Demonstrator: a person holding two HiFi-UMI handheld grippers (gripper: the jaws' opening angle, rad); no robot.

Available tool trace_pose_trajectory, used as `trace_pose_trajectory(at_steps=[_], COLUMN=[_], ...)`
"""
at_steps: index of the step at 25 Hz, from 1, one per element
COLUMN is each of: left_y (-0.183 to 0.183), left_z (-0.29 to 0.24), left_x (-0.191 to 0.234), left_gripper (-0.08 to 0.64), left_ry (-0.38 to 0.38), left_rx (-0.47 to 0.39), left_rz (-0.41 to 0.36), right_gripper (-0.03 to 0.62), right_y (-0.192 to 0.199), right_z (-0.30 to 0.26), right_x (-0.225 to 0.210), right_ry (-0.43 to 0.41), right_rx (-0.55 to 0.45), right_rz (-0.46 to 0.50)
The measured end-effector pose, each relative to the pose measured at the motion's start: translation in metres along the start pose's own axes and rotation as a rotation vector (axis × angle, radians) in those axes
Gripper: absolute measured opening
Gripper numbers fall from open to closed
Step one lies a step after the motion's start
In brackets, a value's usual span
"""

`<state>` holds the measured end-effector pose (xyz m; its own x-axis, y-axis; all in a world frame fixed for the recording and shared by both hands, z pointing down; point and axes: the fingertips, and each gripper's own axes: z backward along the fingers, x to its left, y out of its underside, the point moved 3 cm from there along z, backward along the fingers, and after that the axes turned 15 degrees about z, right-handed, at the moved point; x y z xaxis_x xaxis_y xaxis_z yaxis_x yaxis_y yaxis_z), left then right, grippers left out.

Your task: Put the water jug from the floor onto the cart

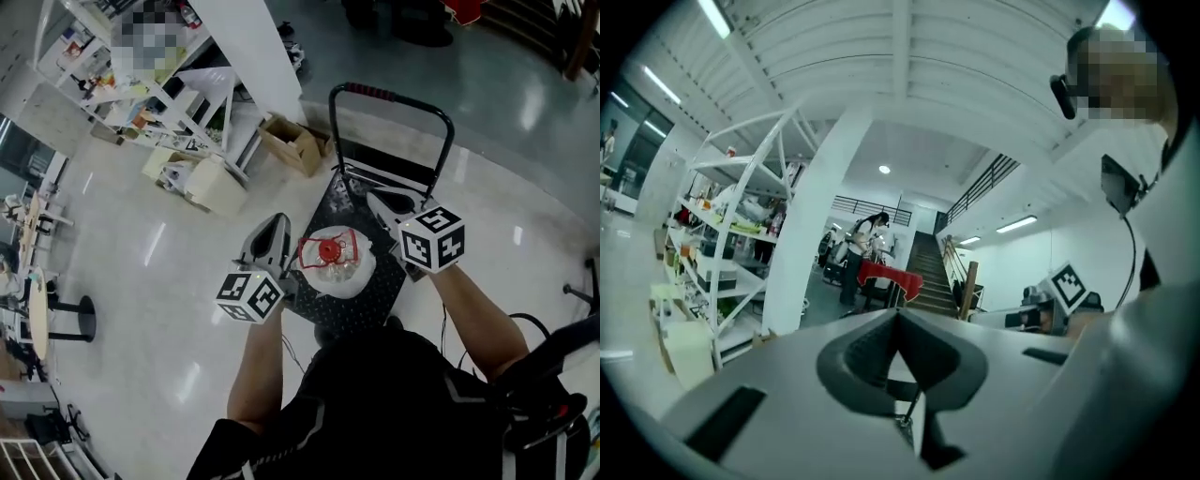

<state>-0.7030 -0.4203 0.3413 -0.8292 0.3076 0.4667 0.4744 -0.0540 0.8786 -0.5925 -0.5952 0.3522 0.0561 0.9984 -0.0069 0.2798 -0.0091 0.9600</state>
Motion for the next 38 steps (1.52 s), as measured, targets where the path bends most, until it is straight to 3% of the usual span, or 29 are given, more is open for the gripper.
trace_pose_trajectory(at_steps=[3,9,15,17,22,27,31,34,38], left_y=[-0.005,-0.006,-0.004,0.000,0.020,0.014,0.035,0.047,0.069], left_z=[0.001,0.014,0.026,0.035,0.071,0.125,0.151,0.172,0.193], left_x=[-0.026,-0.058,-0.080,-0.089,-0.106,-0.144,-0.166,-0.211,-0.280], left_gripper=[0.000,0.000,0.000,0.000,0.000,0.000,0.000,0.000,0.000], left_ry=[-0.001,-0.035,-0.030,0.011,0.156,0.297,0.409,0.497,0.566], left_rx=[-0.012,0.008,0.004,0.010,0.128,0.068,0.104,0.082,0.087], left_rz=[-0.030,-0.090,-0.146,-0.153,-0.187,-0.217,-0.169,-0.130,-0.160], right_gripper=[0.002,0.002,0.002,0.002,0.002,0.002,0.002,0.002,0.003], right_y=[-0.014,-0.019,-0.018,-0.017,-0.025,-0.030,-0.009,0.010,0.031], right_z=[0.012,0.041,0.064,0.071,0.105,0.171,0.218,0.272,0.344], right_x=[0.005,0.007,0.009,0.022,0.067,0.124,0.163,0.183,0.193], right_ry=[-0.008,-0.021,0.028,0.054,0.166,0.292,0.410,0.476,0.536], right_rx=[-0.019,-0.038,-0.057,-0.062,-0.097,-0.119,-0.058,-0.051,-0.069], right_rz=[0.051,0.054,0.126,0.141,0.124,0.088,0.063,0.078,0.049])
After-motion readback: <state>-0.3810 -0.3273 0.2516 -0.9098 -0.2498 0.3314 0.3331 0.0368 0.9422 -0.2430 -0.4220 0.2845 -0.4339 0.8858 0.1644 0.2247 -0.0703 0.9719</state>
